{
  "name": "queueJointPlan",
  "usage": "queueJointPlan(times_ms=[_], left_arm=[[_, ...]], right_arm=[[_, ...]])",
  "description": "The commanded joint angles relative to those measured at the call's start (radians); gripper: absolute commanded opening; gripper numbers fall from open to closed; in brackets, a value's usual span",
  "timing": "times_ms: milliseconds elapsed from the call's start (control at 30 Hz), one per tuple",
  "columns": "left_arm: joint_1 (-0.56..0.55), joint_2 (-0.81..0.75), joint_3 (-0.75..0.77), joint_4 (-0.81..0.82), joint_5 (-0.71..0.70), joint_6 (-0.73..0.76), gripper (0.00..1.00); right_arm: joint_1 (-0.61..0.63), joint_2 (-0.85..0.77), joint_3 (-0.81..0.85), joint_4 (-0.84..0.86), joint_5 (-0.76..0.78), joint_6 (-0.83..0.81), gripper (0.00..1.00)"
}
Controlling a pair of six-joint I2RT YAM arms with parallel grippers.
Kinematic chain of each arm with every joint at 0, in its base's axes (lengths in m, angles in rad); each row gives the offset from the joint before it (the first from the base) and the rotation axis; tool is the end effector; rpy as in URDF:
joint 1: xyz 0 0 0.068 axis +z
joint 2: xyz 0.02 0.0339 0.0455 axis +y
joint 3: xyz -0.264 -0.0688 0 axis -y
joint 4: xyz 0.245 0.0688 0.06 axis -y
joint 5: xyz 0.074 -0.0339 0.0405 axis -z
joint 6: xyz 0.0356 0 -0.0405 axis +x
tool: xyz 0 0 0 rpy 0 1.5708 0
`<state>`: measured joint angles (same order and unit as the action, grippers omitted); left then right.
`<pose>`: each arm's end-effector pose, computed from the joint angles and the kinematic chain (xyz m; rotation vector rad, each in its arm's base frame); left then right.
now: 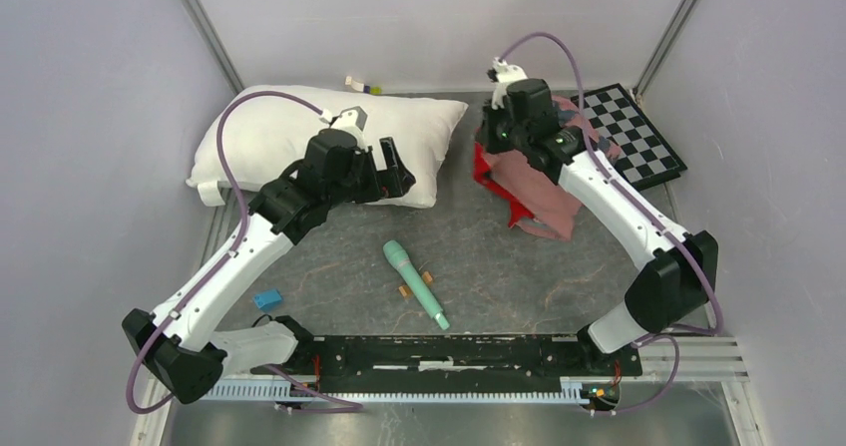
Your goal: Put the pillow into the pillowcase
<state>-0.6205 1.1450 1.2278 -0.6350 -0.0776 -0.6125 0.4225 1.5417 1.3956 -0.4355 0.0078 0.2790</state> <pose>0.1996 -0.1393 0.3765 -0.0387 2.1898 -0.6376 0.3239 0.1453 0.3409 -0.1517 2.1739 0.3958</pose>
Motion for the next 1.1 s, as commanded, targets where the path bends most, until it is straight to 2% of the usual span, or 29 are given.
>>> queueJointPlan(times_ms=[0,233,367,433,500,667,833,1067], left_arm=[[-0.005,0.015,0.054,-0.014,0.011,-0.007,1.00],[-0.014,0.025,0.009,0.062,0.071,-0.045,1.00],[-0.055,0.029,-0.045,0.210,0.093,-0.023,1.00],[-0.088,0.066,-0.054,0.262,0.068,-0.004,1.00],[-0.129,0.109,-0.064,0.322,-0.033,0.029,1.00],[-0.189,0.178,-0.143,0.595,-0.090,0.068,0.99],[-0.270,0.241,-0.184,0.773,-0.173,0.115,1.00],[-0.291,0.329,-0.254,0.912,-0.190,0.154,1.00]], right_arm=[[0.101,0.025,0.160,-0.003,-0.092,0.079,0.00],[0.110,0.133,0.302,0.002,-0.163,0.129,0.00],[0.113,0.121,0.334,0.016,-0.172,0.141,0.00],[0.112,0.109,0.348,0.017,-0.172,0.144,0.00],[0.113,0.103,0.387,-0.002,-0.166,0.143,0.00],[0.113,0.037,0.466,-0.026,-0.156,0.152,0.00],[0.113,-0.028,0.527,-0.051,-0.121,0.142,0.00],[0.113,-0.152,0.551,-0.063,-0.061,0.124,0.00]])
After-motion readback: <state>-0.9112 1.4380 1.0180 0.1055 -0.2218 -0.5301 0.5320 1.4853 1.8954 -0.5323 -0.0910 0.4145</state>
